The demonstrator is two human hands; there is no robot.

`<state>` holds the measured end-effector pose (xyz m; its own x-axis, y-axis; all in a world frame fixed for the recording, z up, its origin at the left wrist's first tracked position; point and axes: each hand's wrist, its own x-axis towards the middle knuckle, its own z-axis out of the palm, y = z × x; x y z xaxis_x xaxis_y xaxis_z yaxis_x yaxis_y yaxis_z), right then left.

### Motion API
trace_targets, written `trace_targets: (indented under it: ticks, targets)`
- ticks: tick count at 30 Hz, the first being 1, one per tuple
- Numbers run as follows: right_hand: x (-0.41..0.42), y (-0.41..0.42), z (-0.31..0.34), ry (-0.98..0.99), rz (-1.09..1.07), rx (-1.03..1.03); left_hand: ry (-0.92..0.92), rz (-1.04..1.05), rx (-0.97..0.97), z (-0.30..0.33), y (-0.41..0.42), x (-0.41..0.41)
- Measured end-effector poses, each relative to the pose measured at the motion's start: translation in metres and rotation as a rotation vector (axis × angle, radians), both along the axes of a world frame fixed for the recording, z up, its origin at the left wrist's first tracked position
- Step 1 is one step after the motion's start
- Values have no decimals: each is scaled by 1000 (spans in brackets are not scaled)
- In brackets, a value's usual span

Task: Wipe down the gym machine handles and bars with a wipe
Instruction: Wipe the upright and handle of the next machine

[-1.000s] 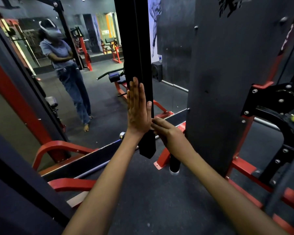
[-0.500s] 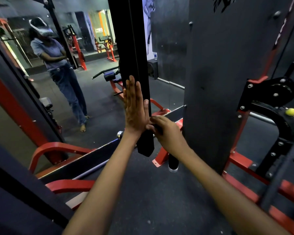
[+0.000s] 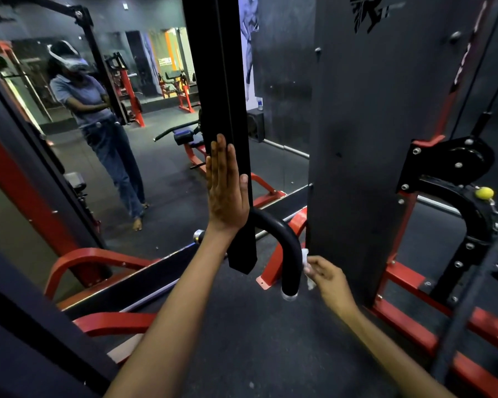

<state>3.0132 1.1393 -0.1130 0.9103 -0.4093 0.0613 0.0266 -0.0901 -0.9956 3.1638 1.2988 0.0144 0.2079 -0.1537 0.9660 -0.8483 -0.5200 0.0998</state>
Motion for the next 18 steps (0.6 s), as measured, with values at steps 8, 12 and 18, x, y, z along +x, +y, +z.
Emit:
trace_targets:
  ticks: [8, 12, 18]
  targets:
    - [30, 13, 113, -442, -72, -452, 10, 1, 9, 0, 0, 0]
    - [37, 37, 113, -452, 172, -958, 6, 10, 29, 1, 2, 1]
    - [-21, 4, 29, -495, 138, -840, 7, 16, 24, 0, 0, -1]
